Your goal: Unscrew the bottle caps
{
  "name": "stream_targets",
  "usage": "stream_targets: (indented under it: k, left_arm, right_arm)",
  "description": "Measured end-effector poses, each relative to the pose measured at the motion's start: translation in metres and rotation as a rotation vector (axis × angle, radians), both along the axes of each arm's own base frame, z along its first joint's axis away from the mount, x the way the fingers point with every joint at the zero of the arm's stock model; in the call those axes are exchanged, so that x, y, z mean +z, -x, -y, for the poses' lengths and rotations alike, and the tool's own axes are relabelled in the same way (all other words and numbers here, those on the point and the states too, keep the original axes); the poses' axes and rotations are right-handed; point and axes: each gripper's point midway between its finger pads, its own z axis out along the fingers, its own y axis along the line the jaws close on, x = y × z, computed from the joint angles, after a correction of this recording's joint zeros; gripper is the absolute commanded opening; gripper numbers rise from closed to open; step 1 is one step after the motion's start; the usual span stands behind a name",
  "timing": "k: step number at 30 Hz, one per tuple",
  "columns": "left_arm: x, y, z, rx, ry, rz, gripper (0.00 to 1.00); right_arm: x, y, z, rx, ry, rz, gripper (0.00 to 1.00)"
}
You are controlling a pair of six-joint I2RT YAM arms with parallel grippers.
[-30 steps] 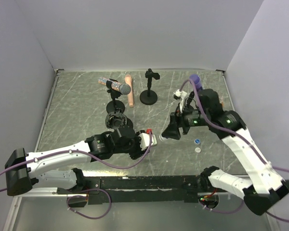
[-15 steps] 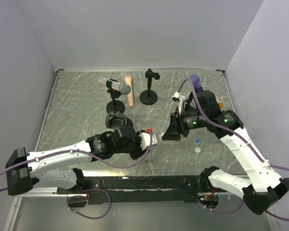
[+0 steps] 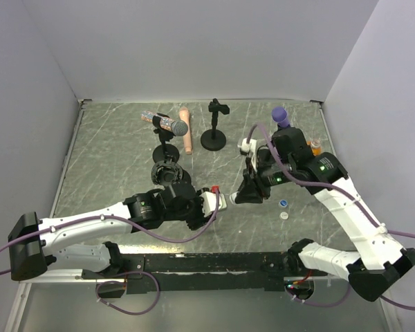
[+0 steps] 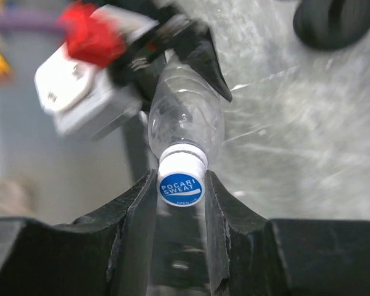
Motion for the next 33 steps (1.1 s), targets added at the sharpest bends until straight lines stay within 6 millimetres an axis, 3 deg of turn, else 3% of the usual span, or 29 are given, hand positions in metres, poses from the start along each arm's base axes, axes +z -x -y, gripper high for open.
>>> stream_targets:
  k: [6,11,13,15,18,21,28,33]
  left_arm:
    - [-0.002,0.003,0.001,-0.034,-0.017,0.003,0.24]
    - [-0.017,0.007,-0.002,-0.059,-0.083,-0.017,0.24]
    - [-0.022,0.007,-0.003,-0.058,-0.101,-0.023,0.24]
    - [-0.025,0.007,-0.003,-0.056,-0.108,-0.026,0.24]
    - [-0.023,0.005,-0.002,-0.049,-0.101,-0.026,0.24]
    - [-0.018,0.003,0.002,-0.039,-0.076,-0.023,0.24]
    - [-0.013,0.001,0.007,-0.038,-0.043,-0.017,0.24]
    - [-0.011,0.001,0.008,-0.036,-0.037,-0.016,0.24]
  right_arm:
    - [-0.002,0.009,0.002,0.397,0.023,0.497,0.04]
    - [-0.027,0.013,0.01,0.689,0.064,0.995,0.06]
    - [-0.037,0.01,0.011,0.763,0.078,1.15,0.11]
    - [-0.039,0.009,0.012,0.798,0.085,1.231,0.34]
    - [-0.034,0.006,0.01,0.792,0.089,1.234,0.57]
    - [-0.023,0.006,0.007,0.734,0.072,1.175,0.65]
    - [-0.006,0.018,0.009,0.563,-0.001,1.028,0.65]
    - [-0.002,0.014,0.009,0.451,-0.014,0.95,0.65]
